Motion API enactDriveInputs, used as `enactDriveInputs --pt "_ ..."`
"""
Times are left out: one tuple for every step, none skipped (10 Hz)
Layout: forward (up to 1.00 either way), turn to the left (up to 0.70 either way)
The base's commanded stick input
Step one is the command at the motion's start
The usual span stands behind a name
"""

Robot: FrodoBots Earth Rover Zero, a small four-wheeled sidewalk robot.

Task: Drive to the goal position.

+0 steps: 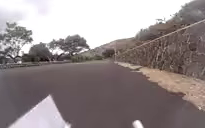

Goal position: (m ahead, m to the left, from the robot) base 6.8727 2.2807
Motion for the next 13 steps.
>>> enactDriveInputs --pt "1.00 -0.02" --pt "1.00 -0.17" --pt "1.00 -0.32" --pt "1.00 0.00" --pt "1.00 0.00" --pt "1.00 -0.27" --pt "1.00 -0.13" --pt "1.00 0.00" --pt "1.00 -0.20" --pt "1.00 -0.09" --pt "1.00 -0.05" --pt "1.00 -0.19" --pt "1.00 -0.32"
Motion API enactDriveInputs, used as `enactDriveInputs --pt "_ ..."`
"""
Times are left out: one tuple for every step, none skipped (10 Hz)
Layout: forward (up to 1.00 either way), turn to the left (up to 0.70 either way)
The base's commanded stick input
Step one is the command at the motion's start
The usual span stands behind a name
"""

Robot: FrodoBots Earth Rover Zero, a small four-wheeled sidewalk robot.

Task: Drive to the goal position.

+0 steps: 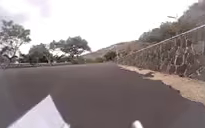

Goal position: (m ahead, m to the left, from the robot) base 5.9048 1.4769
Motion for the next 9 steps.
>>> enactDriveInputs --pt "1.00 -0.32" --pt "1.00 -0.32" --pt "1.00 -0.32" --pt "1.00 -0.32" --pt "1.00 -0.32" --pt "1.00 -0.32" --pt "1.00 -0.32" --pt "1.00 0.00" --pt "1.00 0.00"
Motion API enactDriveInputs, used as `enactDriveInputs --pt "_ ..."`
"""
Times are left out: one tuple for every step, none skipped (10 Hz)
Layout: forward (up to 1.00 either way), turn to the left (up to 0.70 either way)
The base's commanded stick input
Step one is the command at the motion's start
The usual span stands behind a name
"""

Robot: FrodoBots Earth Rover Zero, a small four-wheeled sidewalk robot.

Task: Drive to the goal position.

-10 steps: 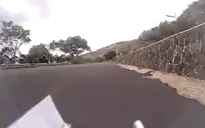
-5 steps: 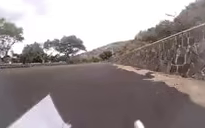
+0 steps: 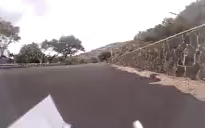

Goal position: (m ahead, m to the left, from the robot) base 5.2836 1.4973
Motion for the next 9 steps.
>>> enactDriveInputs --pt "1.00 0.00" --pt "1.00 0.00" --pt "1.00 0.00" --pt "1.00 0.00" --pt "1.00 0.00" --pt "1.00 0.00" --pt "1.00 0.00" --pt "1.00 0.00" --pt "1.00 0.00"
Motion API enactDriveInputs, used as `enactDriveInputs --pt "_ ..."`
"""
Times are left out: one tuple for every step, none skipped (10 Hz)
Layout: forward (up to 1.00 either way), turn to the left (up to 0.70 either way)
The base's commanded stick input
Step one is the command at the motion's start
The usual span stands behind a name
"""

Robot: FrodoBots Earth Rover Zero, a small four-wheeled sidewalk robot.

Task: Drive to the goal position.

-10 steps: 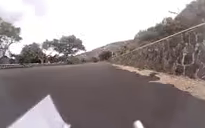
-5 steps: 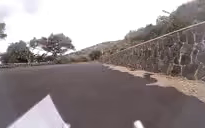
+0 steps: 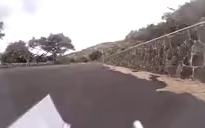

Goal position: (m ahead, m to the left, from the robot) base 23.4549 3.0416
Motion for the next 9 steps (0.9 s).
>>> enactDriveInputs --pt "1.00 0.00" --pt "1.00 0.00" --pt "1.00 0.00" --pt "1.00 0.00" --pt "1.00 0.00" --pt "1.00 0.00" --pt "1.00 0.00" --pt "1.00 0.00" --pt "1.00 0.00"
